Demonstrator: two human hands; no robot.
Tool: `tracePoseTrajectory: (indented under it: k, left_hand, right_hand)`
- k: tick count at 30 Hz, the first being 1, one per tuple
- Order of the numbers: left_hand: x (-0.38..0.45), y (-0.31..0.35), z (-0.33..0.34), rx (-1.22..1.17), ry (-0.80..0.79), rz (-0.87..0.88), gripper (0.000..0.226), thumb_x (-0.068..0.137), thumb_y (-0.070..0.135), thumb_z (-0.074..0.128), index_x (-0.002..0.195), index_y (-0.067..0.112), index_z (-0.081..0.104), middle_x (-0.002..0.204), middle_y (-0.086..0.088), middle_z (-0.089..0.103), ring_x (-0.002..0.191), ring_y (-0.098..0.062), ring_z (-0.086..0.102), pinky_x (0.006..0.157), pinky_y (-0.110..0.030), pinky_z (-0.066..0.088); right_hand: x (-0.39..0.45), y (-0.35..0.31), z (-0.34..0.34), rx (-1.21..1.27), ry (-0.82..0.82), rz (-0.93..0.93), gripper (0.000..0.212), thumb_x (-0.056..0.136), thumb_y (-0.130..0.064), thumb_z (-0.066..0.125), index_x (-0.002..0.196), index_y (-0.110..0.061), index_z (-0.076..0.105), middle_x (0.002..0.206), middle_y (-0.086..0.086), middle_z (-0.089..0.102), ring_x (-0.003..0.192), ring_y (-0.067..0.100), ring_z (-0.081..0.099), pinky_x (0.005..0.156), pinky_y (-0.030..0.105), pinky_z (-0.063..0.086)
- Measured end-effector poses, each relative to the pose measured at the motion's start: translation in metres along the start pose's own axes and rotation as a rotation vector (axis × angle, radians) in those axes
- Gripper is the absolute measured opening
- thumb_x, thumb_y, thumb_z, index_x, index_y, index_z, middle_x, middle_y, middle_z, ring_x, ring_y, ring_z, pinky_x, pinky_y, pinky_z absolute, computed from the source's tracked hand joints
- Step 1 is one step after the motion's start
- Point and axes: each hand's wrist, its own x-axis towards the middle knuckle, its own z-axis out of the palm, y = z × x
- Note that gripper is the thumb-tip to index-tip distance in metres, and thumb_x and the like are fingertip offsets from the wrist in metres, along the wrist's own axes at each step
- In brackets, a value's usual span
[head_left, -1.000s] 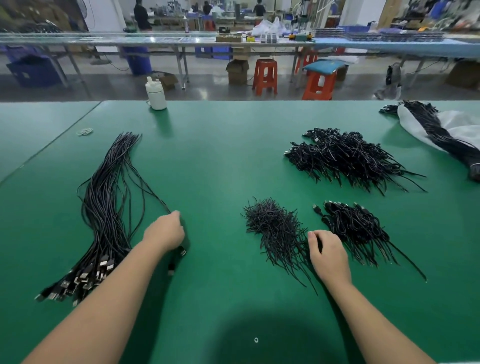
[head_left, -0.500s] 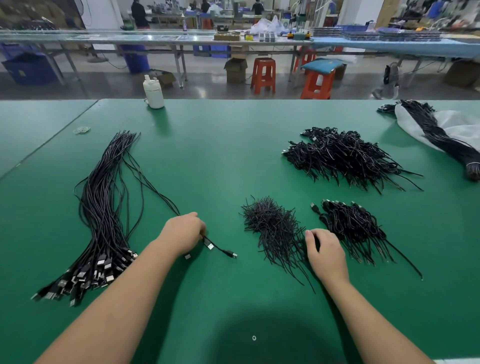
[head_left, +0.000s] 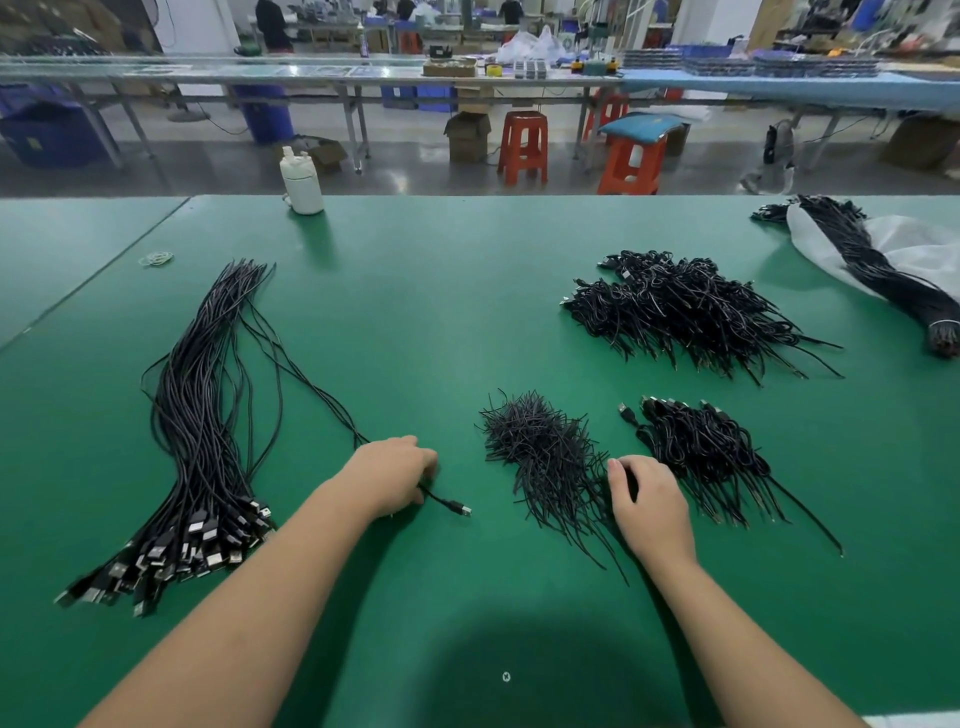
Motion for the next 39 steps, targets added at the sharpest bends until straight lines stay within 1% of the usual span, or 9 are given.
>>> tracePoseTrajectory:
  k: [3,9,13,19,22,25,30,37,39]
  left_hand:
    - [0.0,0.012,0.004,-0.029,0.049,0.091,0.016,0.087,0.023,0.067,0.1,0.03,0.061,0.096,0.003,0.04,0.095,-0.022,0.051,0.072,-0.033,0.041]
    - [-0.005,0.039,0.006,-0.044,0.19,0.154,0.012,0.097,0.021,0.05,0.106,0.026,0.056,0.092,0.005,0.046,0.093,-0.021,0.05,0.073,-0.032,0.037]
    - [-0.017,0.064,-0.007,-0.358,0.275,0.142,0.005,0.096,0.029,0.055,0.093,0.026,0.059,0.085,0.007,0.066,0.077,-0.015,0.059,0.073,-0.03,0.05]
    - [-0.034,0.09,-0.037,-1.083,0.308,0.125,0.007,0.09,0.025,0.071,0.084,0.025,0.067,0.075,0.006,0.074,0.06,0.001,0.058,0.058,-0.009,0.043]
    - [-0.038,0.101,-0.048,-1.441,0.355,0.117,0.007,0.089,0.016,0.072,0.091,0.01,0.069,0.079,-0.002,0.077,0.072,-0.005,0.07,0.068,-0.01,0.047]
    - [-0.041,0.114,-0.055,-1.679,0.448,0.106,0.004,0.088,0.008,0.072,0.089,0.006,0.069,0.079,-0.005,0.076,0.071,-0.009,0.069,0.068,-0.013,0.05]
    - [-0.043,0.12,-0.06,-1.702,0.517,0.133,0.004,0.091,0.014,0.07,0.088,0.011,0.072,0.079,-0.003,0.071,0.071,-0.009,0.062,0.068,-0.015,0.05]
    - [-0.046,0.111,-0.067,-1.605,0.095,0.305,0.043,0.096,0.036,0.036,0.12,0.022,0.069,0.097,-0.039,0.057,0.074,-0.037,0.063,0.086,-0.04,0.051]
    - [-0.049,0.109,-0.07,-1.516,0.098,0.326,0.044,0.095,0.039,0.036,0.117,0.026,0.071,0.107,-0.033,0.064,0.084,-0.046,0.063,0.083,-0.033,0.054]
  right_hand:
    - [0.0,0.0,0.0,0.011,0.0,0.005,0.035,0.1,-0.046,0.04,0.106,-0.021,0.064,0.101,-0.011,0.061,0.1,0.007,0.052,0.084,0.026,0.041]
    - [-0.001,0.0,0.0,0.027,0.012,0.022,0.038,0.101,-0.045,0.036,0.106,-0.022,0.064,0.101,-0.01,0.062,0.099,0.008,0.054,0.083,0.027,0.041]
    - [0.0,0.0,0.0,0.078,0.026,0.033,0.032,0.103,-0.038,0.038,0.106,-0.021,0.064,0.099,-0.012,0.061,0.1,0.012,0.057,0.083,0.028,0.041]
    - [-0.007,-0.039,-0.028,0.333,0.18,0.077,0.024,0.103,-0.027,0.045,0.111,-0.02,0.066,0.106,-0.012,0.066,0.104,0.004,0.06,0.091,0.028,0.048]
    - [-0.012,-0.084,-0.049,0.659,-0.147,0.062,0.032,0.105,-0.034,0.039,0.102,-0.029,0.071,0.1,-0.014,0.072,0.1,0.002,0.064,0.09,0.022,0.051]
    - [-0.024,-0.118,-0.056,0.676,-0.398,-0.074,0.026,0.105,-0.034,0.044,0.106,-0.03,0.07,0.102,-0.011,0.073,0.099,0.011,0.066,0.091,0.025,0.049]
    - [-0.023,-0.135,-0.066,0.594,-0.315,-0.146,0.023,0.103,-0.02,0.05,0.086,-0.025,0.064,0.065,-0.008,0.061,0.07,0.019,0.063,0.073,0.039,0.049]
    - [-0.025,-0.142,-0.067,0.688,-0.433,-0.148,0.029,0.104,-0.012,0.045,0.089,-0.023,0.067,0.055,-0.012,0.053,0.063,0.014,0.059,0.067,0.017,0.047]
    - [-0.027,-0.143,-0.067,0.692,-0.451,-0.169,0.029,0.103,-0.01,0.046,0.08,-0.016,0.063,0.057,-0.006,0.051,0.062,0.016,0.058,0.066,0.017,0.046]
